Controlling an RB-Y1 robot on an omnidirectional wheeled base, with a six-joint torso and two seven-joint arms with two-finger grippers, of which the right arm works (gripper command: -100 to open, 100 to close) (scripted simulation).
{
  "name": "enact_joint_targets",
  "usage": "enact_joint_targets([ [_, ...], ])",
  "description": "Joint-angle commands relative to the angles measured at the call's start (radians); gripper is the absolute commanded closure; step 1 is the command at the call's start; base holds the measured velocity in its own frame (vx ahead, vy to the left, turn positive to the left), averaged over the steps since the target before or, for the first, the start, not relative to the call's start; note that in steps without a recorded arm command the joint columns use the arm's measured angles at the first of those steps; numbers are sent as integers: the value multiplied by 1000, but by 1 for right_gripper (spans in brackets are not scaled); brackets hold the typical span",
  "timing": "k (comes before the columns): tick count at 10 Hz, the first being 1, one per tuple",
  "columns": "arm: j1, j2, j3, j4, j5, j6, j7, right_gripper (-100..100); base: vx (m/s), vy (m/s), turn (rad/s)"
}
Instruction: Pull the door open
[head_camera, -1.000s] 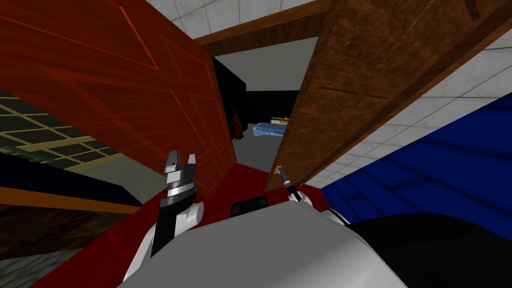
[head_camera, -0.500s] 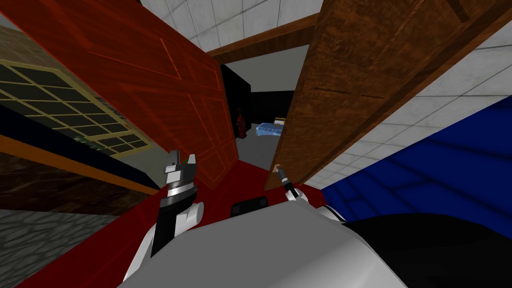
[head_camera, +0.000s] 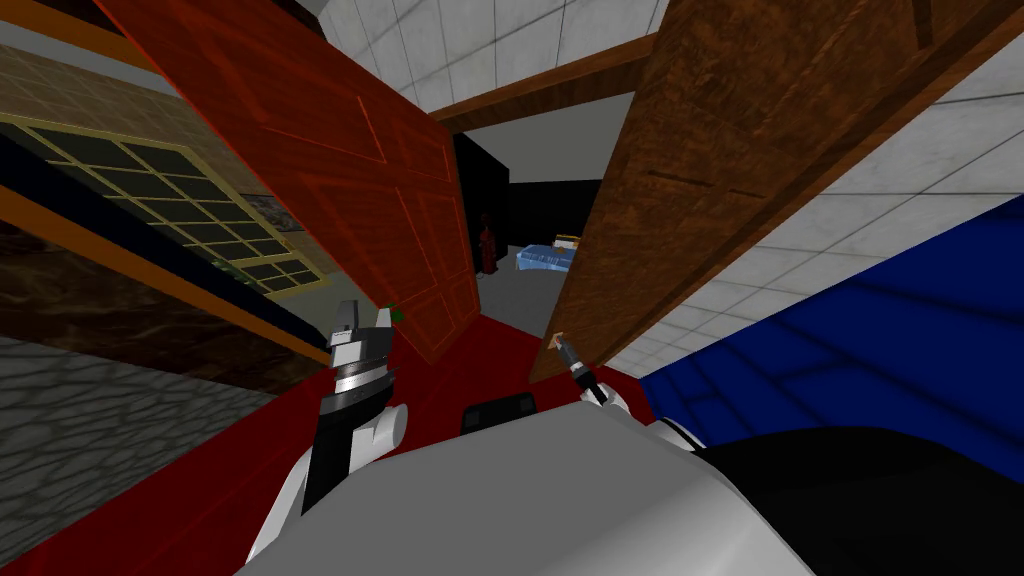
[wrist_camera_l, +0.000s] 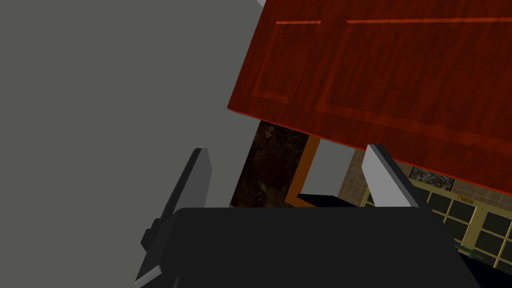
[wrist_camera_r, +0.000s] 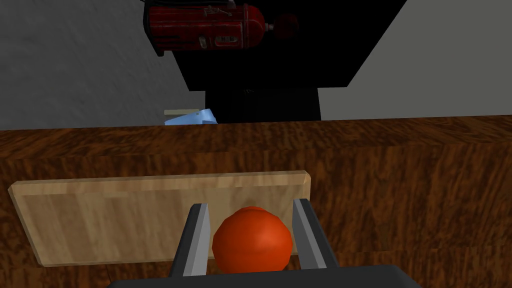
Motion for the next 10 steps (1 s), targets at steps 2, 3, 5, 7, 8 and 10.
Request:
enact_joint_targets([
  [2, 30, -29, 16, 1, 12, -46, -30, 100, -190, -92, 85],
  [3, 30, -18, 17, -9, 12, -30, -23, 100, -83, -27, 17],
  [5, 54, -36, 24, 10, 21, -81, -39, 100, -187, -83, 199],
  [7, 71, -53, 28, 24, 27, -125, -52, 100, -189, -88, 164],
  [8, 75, -58, 28, 28, 28, -136, -55, 100, -192, -67, 118],
  [10, 91, -73, 31, 42, 33, -175, -66, 100, -187, -72, 132],
])
